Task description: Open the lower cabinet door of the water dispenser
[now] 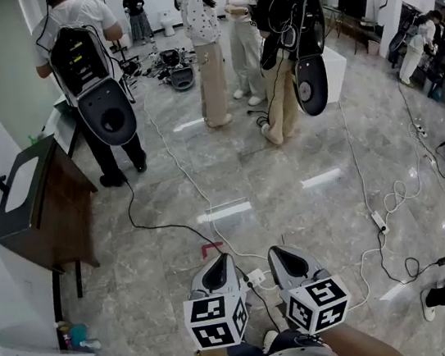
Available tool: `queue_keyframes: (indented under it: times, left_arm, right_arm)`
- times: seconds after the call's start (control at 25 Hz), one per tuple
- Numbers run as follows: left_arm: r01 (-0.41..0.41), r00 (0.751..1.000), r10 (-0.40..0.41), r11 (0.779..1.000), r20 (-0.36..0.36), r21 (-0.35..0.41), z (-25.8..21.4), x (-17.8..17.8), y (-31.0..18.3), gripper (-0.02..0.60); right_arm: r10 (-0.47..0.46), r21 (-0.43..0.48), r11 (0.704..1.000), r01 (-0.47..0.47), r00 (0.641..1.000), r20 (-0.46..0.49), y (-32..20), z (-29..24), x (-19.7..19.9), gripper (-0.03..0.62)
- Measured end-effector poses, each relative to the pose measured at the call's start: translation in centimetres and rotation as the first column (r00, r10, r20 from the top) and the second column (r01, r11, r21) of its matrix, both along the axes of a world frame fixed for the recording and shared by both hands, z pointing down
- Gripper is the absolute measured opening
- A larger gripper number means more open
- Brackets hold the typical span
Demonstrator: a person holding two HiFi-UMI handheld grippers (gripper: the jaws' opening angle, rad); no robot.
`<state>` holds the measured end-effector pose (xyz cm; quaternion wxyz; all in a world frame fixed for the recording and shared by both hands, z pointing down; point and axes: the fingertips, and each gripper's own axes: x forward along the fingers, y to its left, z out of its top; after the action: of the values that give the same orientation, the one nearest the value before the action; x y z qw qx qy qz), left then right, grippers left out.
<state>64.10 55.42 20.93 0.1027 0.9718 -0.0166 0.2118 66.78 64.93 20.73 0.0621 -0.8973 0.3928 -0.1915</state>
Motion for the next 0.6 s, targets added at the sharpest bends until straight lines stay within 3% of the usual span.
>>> queue_keyframes:
  times: [0.16, 0.28, 0.6]
  left_arm:
    - [0.039, 0.999, -0.040, 0.999, 0.013, 0.024, 1.0, -2.3, -1.4, 0.008]
    - [0.108, 0.994, -0.108, 0.994, 0.029, 0.001, 1.8, -4.9, -3.7, 0.008]
    - [0.345, 0.938, -0.344, 0.938, 0.042, -0.033, 2.7, -14.2, -13.1, 0.008]
  right_arm:
    - [-0.050, -0.012, 0.999, 0.050, 0.999, 0.005, -1.2, 1.0, -1.9, -0.002]
    - [-0.119, -0.018, 0.993, 0.119, 0.993, 0.020, -3.7, 1.6, -3.6, -0.002]
    - [-0.376, -0.025, 0.926, 0.377, 0.926, 0.035, -14.4, 1.9, -11.2, -0.002]
